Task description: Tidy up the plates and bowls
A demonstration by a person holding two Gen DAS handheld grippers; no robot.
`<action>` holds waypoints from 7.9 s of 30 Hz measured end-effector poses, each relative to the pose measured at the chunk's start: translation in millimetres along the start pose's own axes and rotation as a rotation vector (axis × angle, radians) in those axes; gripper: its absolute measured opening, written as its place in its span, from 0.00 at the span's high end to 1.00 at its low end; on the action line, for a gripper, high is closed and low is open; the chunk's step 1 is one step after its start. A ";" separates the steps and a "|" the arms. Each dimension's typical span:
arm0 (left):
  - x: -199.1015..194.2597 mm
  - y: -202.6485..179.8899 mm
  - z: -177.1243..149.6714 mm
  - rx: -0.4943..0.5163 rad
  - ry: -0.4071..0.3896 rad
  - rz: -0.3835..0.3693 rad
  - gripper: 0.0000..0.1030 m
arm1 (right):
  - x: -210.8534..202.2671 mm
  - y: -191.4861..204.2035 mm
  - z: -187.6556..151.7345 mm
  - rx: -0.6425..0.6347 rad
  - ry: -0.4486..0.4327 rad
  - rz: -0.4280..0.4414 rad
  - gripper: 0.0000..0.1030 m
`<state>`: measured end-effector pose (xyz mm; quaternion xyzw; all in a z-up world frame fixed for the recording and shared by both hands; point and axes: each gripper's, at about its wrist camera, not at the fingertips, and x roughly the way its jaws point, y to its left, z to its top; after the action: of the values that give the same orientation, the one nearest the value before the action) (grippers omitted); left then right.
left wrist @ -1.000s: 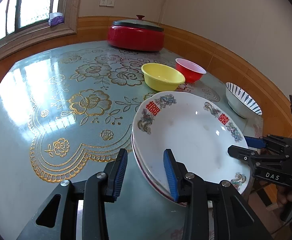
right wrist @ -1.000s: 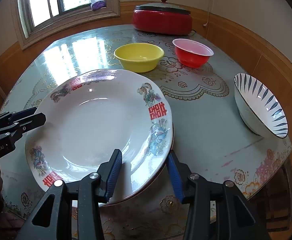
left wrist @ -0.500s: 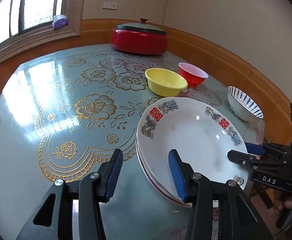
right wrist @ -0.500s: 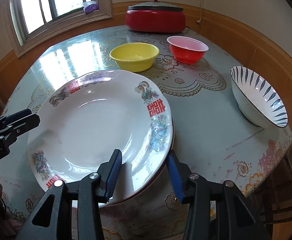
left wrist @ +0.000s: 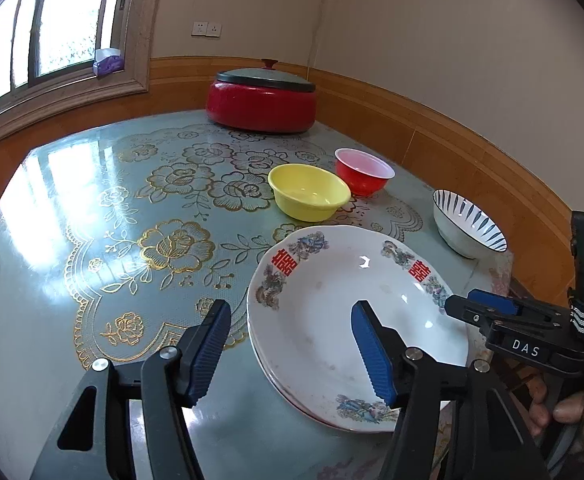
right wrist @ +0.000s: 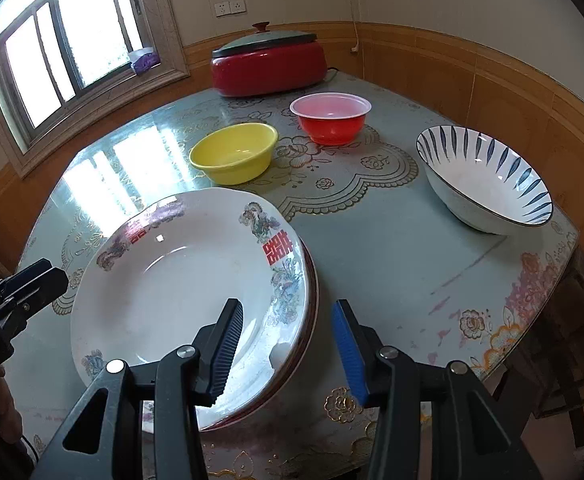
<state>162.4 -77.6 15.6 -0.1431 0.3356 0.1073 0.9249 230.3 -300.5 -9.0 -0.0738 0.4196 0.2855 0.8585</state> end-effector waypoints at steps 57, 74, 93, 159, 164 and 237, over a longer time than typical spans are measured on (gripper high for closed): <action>131.9 -187.1 72.6 0.081 0.107 -0.049 0.31 | -16.4 -239.4 126.4 0.089 -0.147 0.044 0.53; 218.1 -239.2 85.5 -0.032 0.195 -0.073 0.53 | 87.9 -343.4 159.9 0.158 0.117 0.245 0.52; 220.5 -221.6 74.9 -0.095 0.245 0.091 0.84 | 115.3 -289.8 140.7 -0.044 0.185 0.360 0.92; 135.3 -32.5 100.8 -0.342 0.091 0.174 0.77 | 129.0 -75.4 183.1 0.021 0.273 0.526 0.73; 146.9 -20.6 109.2 -0.354 0.109 0.167 0.77 | 147.7 -59.5 186.3 0.037 0.315 0.504 0.73; 142.6 -194.9 88.0 0.025 0.132 -0.075 0.85 | 33.0 -200.9 115.1 0.149 0.122 0.286 0.90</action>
<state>378.9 -215.8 24.9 -0.1510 0.3915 0.0588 0.9058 435.4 -410.2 16.5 0.0333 0.4971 0.3681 0.7850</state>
